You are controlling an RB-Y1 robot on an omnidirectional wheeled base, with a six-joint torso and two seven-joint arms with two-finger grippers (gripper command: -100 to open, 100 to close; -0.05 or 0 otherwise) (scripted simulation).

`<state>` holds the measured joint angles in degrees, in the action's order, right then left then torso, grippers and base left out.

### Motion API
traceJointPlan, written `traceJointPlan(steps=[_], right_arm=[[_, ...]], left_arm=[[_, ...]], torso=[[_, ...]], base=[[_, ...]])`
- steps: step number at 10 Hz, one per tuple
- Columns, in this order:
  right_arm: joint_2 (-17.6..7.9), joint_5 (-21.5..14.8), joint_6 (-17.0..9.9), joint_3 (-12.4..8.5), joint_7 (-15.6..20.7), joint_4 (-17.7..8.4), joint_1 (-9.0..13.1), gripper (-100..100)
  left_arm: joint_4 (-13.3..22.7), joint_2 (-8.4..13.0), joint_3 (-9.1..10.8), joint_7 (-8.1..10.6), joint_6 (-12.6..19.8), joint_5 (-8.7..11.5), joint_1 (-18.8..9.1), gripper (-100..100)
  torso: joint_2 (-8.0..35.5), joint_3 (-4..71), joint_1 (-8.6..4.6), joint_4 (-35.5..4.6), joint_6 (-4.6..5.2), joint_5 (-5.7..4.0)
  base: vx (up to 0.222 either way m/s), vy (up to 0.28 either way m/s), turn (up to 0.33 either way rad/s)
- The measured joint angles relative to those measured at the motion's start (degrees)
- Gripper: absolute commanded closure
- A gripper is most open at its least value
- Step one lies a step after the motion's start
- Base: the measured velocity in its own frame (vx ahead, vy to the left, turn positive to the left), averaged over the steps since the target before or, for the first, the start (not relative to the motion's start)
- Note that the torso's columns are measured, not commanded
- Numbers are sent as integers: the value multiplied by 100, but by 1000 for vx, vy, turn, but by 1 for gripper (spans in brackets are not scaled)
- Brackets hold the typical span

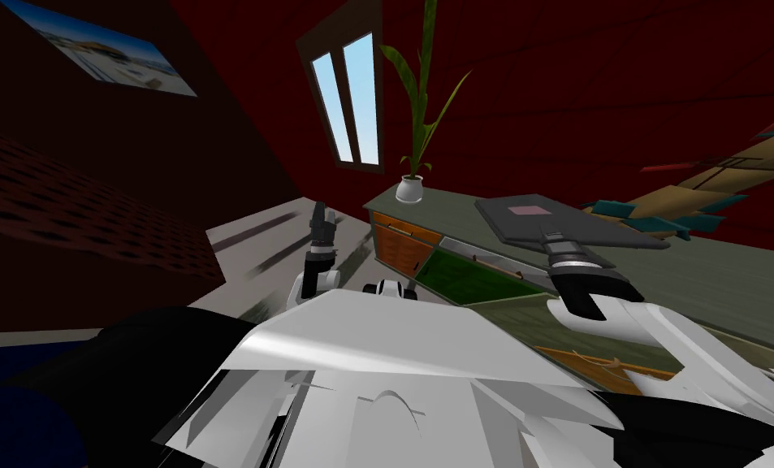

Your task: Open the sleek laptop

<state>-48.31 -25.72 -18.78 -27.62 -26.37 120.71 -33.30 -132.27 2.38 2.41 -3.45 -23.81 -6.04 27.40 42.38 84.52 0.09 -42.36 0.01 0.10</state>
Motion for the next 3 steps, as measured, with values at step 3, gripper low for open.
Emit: traceJointPlan(steps=[3], right_arm=[[0,0,0,0,0,0,0,0]], left_arm=[[0,0,0,0,0,0,0,0]], torso=[[-11,6,-10,8,-1,-10]], base=[[0,0,0]])
